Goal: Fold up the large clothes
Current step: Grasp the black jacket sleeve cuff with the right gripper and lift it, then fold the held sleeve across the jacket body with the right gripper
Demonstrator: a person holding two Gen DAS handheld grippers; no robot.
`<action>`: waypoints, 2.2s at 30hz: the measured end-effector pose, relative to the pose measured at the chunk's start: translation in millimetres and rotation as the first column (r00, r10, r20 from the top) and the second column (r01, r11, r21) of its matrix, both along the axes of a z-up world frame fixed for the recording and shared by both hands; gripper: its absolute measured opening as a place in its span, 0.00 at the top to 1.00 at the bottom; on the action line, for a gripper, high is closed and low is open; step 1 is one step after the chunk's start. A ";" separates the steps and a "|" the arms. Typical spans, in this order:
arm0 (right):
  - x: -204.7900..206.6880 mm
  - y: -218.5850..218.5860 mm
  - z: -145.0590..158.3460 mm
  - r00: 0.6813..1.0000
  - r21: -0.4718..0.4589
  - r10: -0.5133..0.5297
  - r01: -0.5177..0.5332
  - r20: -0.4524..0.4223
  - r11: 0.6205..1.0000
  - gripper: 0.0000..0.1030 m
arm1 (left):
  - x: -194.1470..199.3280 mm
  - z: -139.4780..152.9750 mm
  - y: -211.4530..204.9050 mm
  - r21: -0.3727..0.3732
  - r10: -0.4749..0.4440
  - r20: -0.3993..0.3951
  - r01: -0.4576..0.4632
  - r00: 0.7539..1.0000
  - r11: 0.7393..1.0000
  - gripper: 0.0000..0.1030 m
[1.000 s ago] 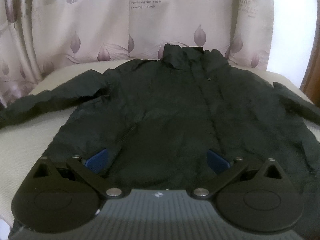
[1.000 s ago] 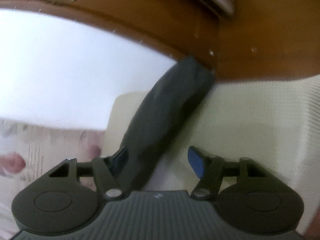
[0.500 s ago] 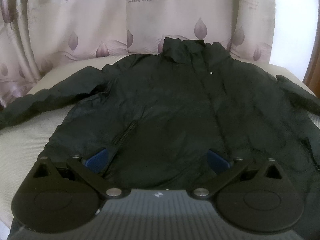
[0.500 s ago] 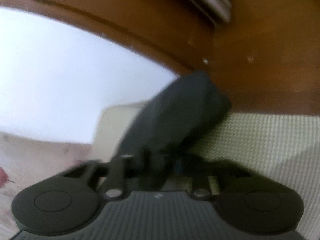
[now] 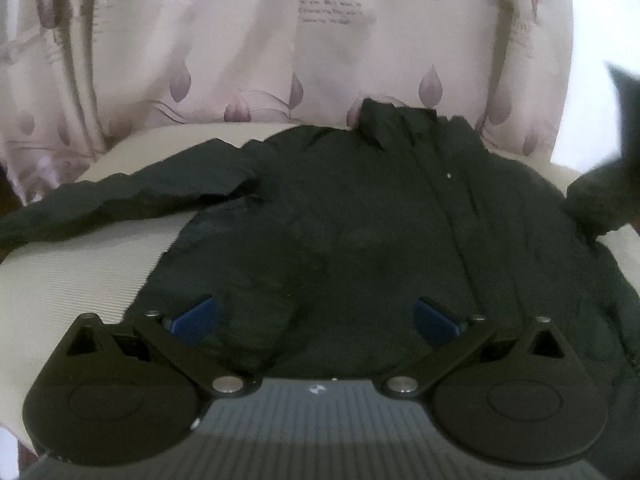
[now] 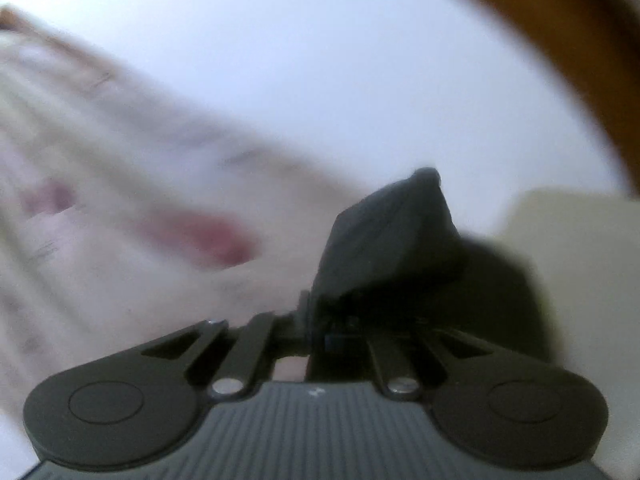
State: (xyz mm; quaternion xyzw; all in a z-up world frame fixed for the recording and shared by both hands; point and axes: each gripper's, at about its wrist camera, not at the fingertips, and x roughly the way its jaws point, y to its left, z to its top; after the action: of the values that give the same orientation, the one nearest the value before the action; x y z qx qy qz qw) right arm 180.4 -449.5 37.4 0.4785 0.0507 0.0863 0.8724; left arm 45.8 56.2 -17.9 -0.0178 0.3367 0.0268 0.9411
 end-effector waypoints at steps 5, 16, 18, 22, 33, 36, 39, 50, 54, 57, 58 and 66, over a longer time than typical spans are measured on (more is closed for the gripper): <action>56.9 123.0 25.4 0.963 -0.040 0.259 -0.256 0.069 0.966 0.95 | -8.2 2.8 15.3 0.001 0.009 0.019 -0.009 1.000 1.000 0.00; 95.3 307.2 -59.1 0.876 -0.243 0.440 -0.478 -0.197 0.844 0.95 | -11.8 -4.3 56.7 -0.015 0.041 0.007 -0.041 0.999 0.999 0.00; 93.8 321.6 -74.4 0.863 -0.266 0.443 -0.498 -0.242 0.826 0.95 | -11.9 -6.1 62.0 -0.022 0.047 0.004 -0.047 0.999 0.999 0.00; 110.5 350.6 -89.4 0.849 -0.408 0.401 -0.520 -0.345 0.750 0.94 | -12.5 -9.4 69.8 -0.034 0.057 -0.006 -0.058 0.998 0.998 0.00; 72.3 414.6 -96.7 0.864 -0.791 0.313 -0.493 -0.395 0.362 0.55 | -24.4 5.6 114.7 -0.115 0.141 0.028 -0.137 0.990 0.984 0.00; 62.4 405.0 -73.7 0.875 -0.777 0.374 -0.458 -0.308 0.431 0.44 | -22.7 9.0 146.6 -0.175 0.205 0.019 -0.199 0.979 0.964 0.00; 63.0 396.7 -59.9 0.866 -0.738 0.430 -0.462 -0.255 0.492 0.44 | -20.7 9.5 174.6 -0.185 0.275 0.011 -0.268 0.961 0.945 0.00; 99.5 428.8 -88.7 0.835 -0.701 0.360 -0.547 -0.417 0.458 0.84 | -7.0 -5.7 235.8 -0.167 0.363 -0.045 -0.365 0.931 0.916 0.00; 108.3 450.7 -123.2 0.788 -0.708 0.295 -0.615 -0.540 0.346 0.89 | -2.9 -13.2 264.3 -0.222 0.401 -0.063 -0.404 0.914 0.887 0.02; 112.2 454.3 -119.9 0.773 -0.699 0.284 -0.634 -0.568 0.329 0.89 | 1.0 -16.8 292.8 -0.296 0.444 -0.068 -0.444 0.893 0.846 0.06; 115.2 453.2 -118.6 0.762 -0.685 0.286 -0.647 -0.581 0.334 0.89 | 4.2 -16.7 300.8 -0.306 0.453 -0.067 -0.451 0.889 0.838 0.06; 95.5 433.8 -102.2 0.779 -0.629 0.341 -0.626 -0.526 0.461 0.85 | 54.0 -26.4 371.1 -0.434 0.527 -0.149 -0.534 0.837 0.725 0.05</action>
State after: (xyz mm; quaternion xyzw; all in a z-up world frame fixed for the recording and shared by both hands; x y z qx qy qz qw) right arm 275.9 -15.7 -64.8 0.0243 0.3617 0.2230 0.9049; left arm 99.9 427.3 -44.3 -0.3348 0.3212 0.2145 0.8595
